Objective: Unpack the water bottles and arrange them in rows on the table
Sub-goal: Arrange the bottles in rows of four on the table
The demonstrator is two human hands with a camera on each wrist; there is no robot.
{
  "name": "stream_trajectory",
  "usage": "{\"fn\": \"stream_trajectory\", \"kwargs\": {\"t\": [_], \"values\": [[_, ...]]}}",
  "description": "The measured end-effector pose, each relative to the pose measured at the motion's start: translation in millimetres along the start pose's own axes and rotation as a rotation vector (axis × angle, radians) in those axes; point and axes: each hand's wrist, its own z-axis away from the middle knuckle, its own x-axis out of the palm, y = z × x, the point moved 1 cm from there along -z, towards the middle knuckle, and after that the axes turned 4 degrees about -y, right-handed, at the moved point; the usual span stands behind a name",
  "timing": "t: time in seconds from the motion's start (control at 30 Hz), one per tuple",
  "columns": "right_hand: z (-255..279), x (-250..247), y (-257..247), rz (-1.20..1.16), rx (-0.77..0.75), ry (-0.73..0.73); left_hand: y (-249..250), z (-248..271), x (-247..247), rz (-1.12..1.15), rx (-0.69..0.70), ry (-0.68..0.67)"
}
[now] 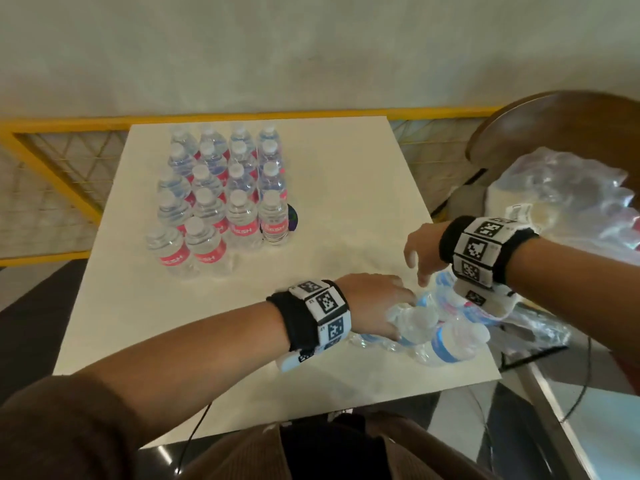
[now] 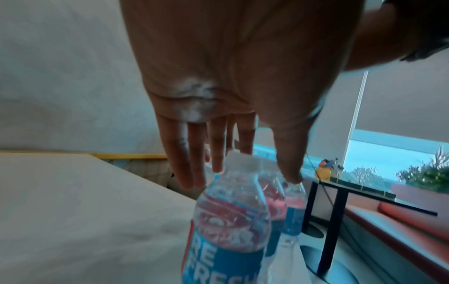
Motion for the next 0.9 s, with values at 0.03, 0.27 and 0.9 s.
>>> {"fn": "stream_trajectory", "kwargs": {"t": [0.03,0.27,0.9], "values": [[0,4,2,0.011,0.004,-0.017,-2,-4,2,-0.003,-0.006,-0.028],[1,25,-7,0.106,-0.035,-0.148,-27,5,-1,0.095,-0.103,0.048],[17,36,-28,-0.036,-0.193,-0.003,-118,69,-7,0.066,-0.435,0.395]]}}
